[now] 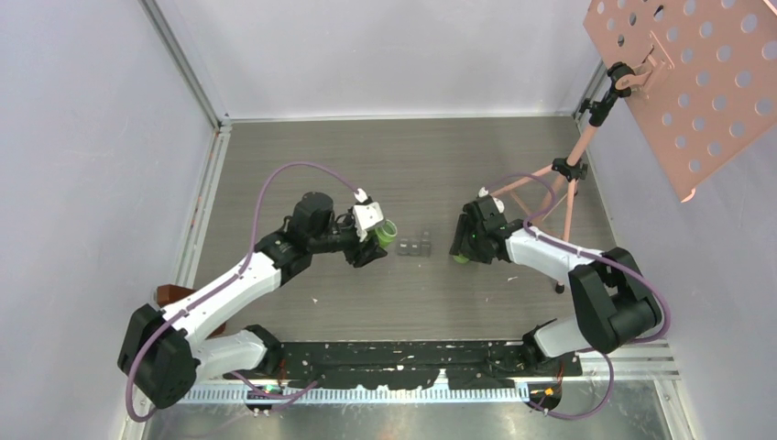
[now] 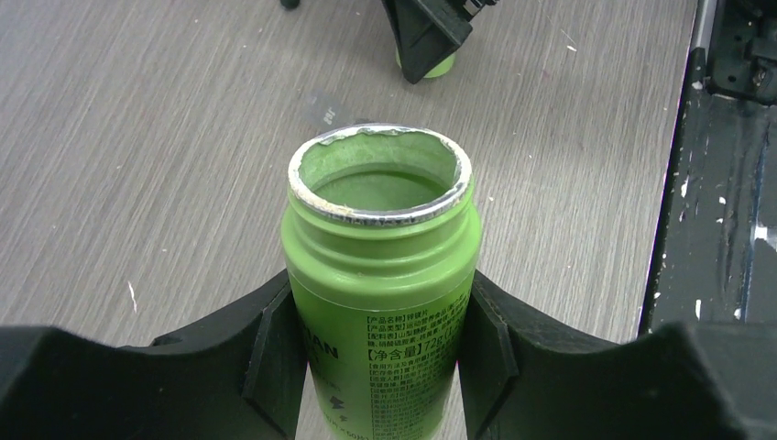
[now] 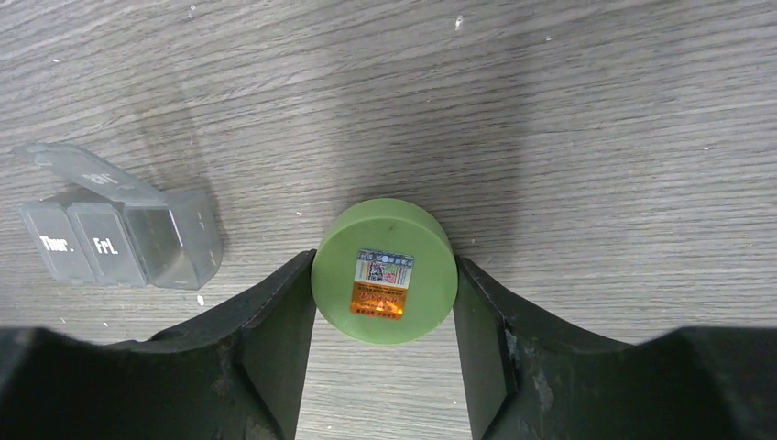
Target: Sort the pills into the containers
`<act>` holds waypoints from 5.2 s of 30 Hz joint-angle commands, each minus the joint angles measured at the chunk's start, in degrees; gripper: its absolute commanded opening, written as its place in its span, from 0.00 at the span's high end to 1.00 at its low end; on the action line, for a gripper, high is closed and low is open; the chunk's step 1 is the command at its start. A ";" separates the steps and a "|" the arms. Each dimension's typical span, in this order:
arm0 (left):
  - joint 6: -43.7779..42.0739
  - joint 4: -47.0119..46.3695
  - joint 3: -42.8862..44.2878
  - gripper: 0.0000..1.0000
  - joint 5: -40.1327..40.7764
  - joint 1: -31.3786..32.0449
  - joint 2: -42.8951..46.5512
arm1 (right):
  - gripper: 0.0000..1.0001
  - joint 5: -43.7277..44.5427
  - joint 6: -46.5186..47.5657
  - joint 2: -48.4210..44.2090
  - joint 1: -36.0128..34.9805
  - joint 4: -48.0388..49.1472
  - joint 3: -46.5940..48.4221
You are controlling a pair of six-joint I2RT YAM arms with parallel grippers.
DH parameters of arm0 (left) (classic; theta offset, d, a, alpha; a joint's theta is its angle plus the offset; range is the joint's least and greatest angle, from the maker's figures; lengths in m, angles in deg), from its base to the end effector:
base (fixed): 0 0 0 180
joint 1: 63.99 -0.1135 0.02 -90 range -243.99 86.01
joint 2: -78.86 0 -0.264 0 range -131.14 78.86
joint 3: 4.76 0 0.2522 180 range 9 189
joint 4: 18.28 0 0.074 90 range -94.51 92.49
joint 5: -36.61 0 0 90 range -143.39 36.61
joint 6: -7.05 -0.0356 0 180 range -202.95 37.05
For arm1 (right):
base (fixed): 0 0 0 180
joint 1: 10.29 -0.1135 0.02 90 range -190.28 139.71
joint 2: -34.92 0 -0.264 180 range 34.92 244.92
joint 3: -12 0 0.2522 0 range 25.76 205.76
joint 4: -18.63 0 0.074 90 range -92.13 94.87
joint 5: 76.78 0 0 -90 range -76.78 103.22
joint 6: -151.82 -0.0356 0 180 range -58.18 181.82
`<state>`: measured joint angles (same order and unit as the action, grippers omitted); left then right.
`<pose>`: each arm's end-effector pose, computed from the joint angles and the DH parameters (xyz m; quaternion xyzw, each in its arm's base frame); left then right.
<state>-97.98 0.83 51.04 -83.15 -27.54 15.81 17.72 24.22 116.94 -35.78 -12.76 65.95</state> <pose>0.1862 -0.1595 0.2704 0.4786 0.6809 -0.3091 0.4601 0.2373 0.1100 0.1620 0.1120 0.9575 0.1054 0.2441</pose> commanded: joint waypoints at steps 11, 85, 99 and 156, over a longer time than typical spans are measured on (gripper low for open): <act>-7.52 6.70 8.23 1.00 -3.34 0.99 -7.57 | 0.22 -2.23 8.38 -6.52 -0.07 2.56 2.36; -13.93 14.47 12.06 1.00 3.36 2.58 -5.26 | 0.94 -42.68 6.40 15.48 6.42 59.80 -5.61; -23.80 26.10 19.70 1.00 7.89 4.07 -11.10 | 0.94 -44.68 1.19 6.17 5.26 73.01 -14.21; -28.19 26.87 18.84 1.00 30.34 13.04 -21.62 | 0.92 -36.26 -30.75 24.80 -4.22 84.50 -16.12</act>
<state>-127.35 31.39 71.33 -52.05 -14.56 -8.52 -18.83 -7.48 139.24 -39.26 66.41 48.42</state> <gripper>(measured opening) 0.540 0.094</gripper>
